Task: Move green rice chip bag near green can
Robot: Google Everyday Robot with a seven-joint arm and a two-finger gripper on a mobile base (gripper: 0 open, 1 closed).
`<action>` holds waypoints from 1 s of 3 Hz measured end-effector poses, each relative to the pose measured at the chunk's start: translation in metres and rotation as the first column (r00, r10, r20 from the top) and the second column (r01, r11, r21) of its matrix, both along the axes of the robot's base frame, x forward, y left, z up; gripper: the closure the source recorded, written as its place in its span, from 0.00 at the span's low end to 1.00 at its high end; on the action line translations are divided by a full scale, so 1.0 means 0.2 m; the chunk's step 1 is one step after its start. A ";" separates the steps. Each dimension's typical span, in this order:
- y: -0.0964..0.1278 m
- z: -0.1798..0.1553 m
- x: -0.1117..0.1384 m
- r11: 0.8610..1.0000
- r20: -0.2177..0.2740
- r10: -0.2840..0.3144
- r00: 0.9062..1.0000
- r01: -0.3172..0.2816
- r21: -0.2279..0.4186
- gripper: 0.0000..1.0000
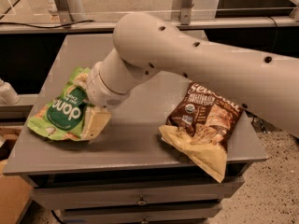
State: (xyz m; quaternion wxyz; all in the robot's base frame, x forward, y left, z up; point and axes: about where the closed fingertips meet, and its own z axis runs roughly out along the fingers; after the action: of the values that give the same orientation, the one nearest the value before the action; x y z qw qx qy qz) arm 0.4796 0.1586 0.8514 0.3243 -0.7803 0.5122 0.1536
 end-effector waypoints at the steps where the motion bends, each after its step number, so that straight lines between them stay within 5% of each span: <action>1: -0.02 -0.01 -0.01 1.000 0.008 -0.004 1.000 0.004 0.000 0.62; 3: -0.09 0.05 0.00 1.000 0.030 -0.016 0.999 0.017 -0.020 1.00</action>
Offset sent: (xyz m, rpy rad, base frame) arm -0.0019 -0.0167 -0.0027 -0.0123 -0.0127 -0.0176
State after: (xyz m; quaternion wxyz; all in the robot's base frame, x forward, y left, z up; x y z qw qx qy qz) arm 0.4797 0.1408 0.8606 0.3251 -0.7815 0.5154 0.1339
